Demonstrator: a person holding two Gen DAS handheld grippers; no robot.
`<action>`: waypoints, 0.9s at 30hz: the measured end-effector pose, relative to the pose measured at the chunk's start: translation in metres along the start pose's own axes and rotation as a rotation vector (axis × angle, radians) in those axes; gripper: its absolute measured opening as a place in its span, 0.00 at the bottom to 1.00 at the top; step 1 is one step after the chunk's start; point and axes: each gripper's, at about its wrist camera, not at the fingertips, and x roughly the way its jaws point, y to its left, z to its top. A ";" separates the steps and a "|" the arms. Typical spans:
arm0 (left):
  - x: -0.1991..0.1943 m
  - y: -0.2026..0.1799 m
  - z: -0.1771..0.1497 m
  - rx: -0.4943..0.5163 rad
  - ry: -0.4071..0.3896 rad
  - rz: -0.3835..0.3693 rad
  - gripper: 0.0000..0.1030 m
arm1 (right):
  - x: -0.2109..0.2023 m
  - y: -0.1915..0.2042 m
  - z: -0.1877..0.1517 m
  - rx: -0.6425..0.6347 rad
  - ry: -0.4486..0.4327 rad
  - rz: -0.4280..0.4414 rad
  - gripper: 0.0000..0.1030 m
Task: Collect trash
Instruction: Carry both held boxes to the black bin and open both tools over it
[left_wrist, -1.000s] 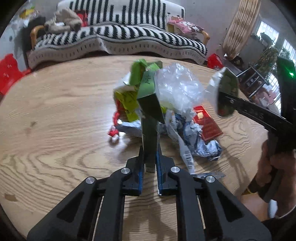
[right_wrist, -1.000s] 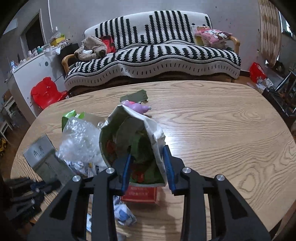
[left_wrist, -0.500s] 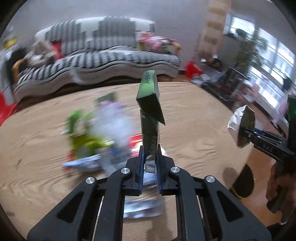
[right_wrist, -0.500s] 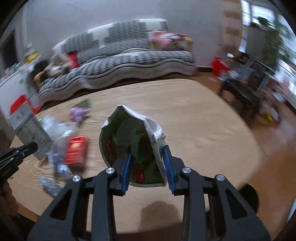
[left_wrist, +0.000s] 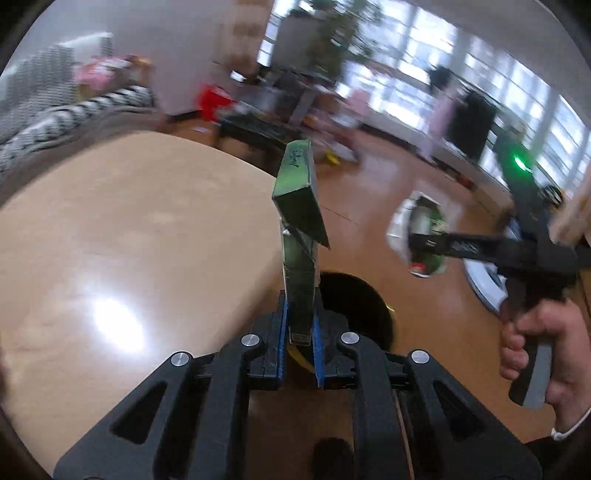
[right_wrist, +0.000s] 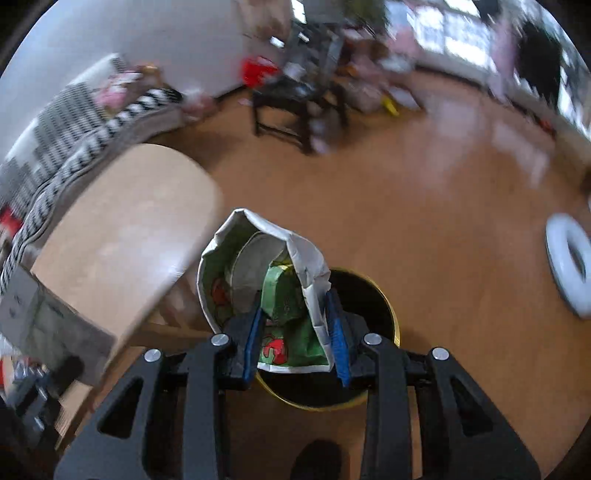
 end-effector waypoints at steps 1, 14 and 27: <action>0.015 -0.007 -0.002 0.012 0.032 -0.020 0.10 | 0.009 -0.015 -0.003 0.031 0.033 -0.010 0.32; 0.133 -0.049 -0.028 0.049 0.261 -0.080 0.10 | 0.065 -0.063 -0.020 0.124 0.191 -0.009 0.32; 0.157 -0.048 -0.030 0.057 0.272 -0.084 0.15 | 0.060 -0.057 -0.016 0.107 0.165 -0.005 0.55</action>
